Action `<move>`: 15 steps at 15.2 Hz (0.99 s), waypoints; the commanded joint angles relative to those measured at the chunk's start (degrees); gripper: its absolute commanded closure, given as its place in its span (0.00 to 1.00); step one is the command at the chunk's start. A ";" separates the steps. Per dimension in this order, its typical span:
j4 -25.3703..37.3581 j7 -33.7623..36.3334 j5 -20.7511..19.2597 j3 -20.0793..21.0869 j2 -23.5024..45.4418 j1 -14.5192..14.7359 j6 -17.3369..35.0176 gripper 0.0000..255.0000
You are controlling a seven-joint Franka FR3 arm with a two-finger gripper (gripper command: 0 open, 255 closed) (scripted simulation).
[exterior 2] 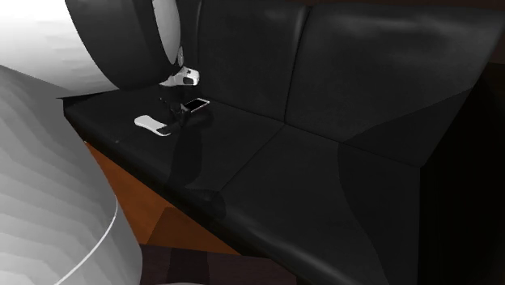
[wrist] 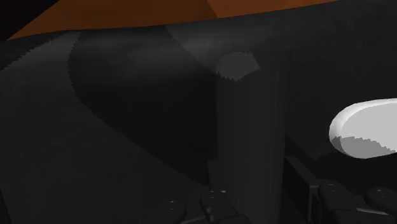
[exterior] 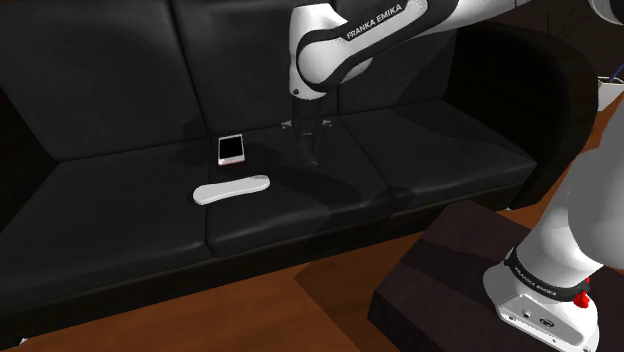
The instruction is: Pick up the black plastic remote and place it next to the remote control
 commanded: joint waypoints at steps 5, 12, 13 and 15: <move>5.88 8.53 -1.74 2.95 4.26 4.70 -1.02 1.00; 5.30 10.16 -2.31 3.42 6.77 5.81 2.15 1.00; 4.94 10.14 -2.35 3.41 7.09 5.83 2.83 1.00; 4.25 10.12 -2.42 3.38 7.76 5.86 4.18 1.00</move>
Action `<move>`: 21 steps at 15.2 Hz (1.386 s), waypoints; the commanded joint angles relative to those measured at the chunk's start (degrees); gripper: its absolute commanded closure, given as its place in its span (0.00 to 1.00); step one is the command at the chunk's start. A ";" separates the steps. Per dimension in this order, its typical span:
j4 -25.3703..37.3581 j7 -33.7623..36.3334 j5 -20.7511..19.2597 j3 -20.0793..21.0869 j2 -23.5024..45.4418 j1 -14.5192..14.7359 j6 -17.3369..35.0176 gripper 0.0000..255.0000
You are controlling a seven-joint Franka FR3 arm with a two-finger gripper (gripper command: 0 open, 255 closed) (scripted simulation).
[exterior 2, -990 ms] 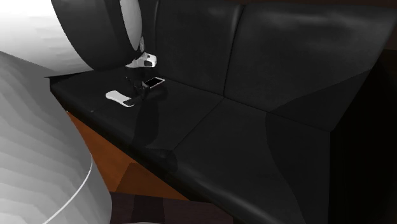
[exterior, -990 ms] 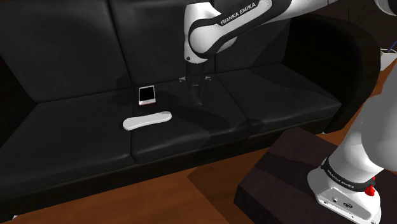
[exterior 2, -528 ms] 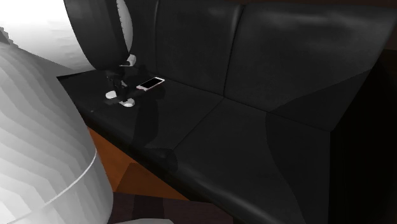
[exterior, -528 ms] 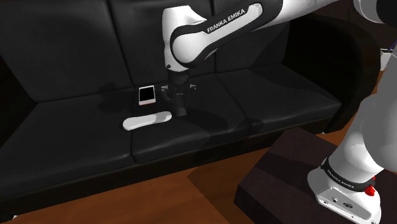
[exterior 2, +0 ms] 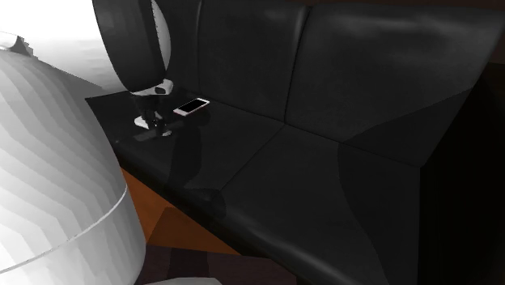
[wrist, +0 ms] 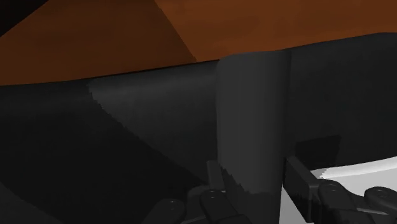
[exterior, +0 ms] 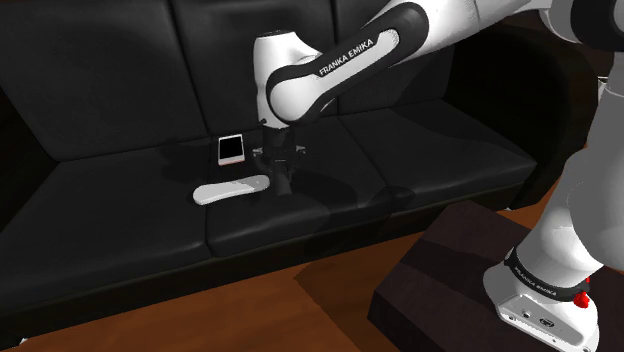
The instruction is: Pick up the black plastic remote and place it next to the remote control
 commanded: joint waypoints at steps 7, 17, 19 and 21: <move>-2.56 0.03 -0.37 -0.11 3.12 0.24 5.70 1.00; -2.57 0.03 -0.38 -0.10 3.11 0.23 5.70 0.00; -2.56 0.02 -0.38 -0.10 3.12 0.23 5.70 0.00; -2.56 0.03 -0.38 -0.10 3.12 0.23 5.70 0.00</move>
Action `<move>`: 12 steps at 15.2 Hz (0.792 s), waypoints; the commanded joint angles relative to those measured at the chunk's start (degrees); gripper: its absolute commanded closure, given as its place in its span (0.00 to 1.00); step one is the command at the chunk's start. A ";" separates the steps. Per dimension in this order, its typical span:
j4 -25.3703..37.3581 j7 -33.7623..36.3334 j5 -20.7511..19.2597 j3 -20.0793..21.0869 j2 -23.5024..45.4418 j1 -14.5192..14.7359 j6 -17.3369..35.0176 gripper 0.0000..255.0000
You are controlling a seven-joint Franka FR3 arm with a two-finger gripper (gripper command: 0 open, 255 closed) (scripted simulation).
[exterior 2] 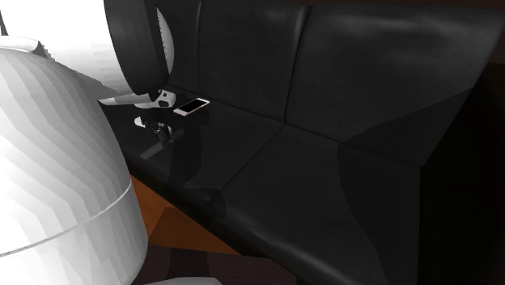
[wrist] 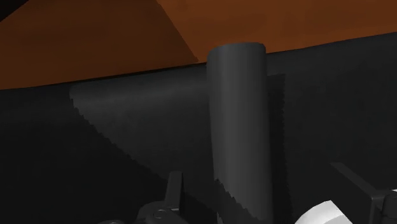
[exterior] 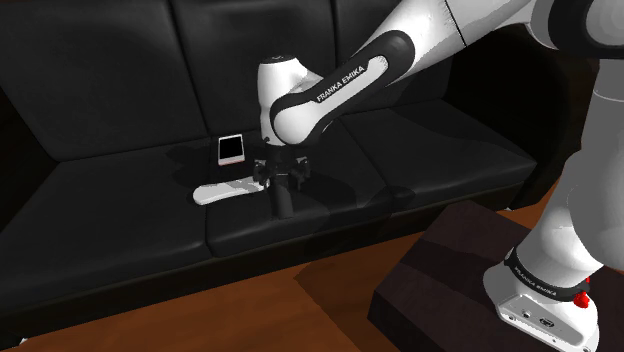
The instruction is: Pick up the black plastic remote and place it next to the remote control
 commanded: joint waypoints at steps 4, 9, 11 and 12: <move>2.09 -0.36 0.55 0.08 -4.02 -0.50 -6.10 0.00; 2.09 -0.36 0.55 0.08 -4.02 -0.50 -6.10 0.00; 2.09 -0.36 0.55 0.08 -4.02 -0.50 -6.10 0.00; 2.09 -0.36 0.55 0.08 -4.02 -0.50 -6.10 0.00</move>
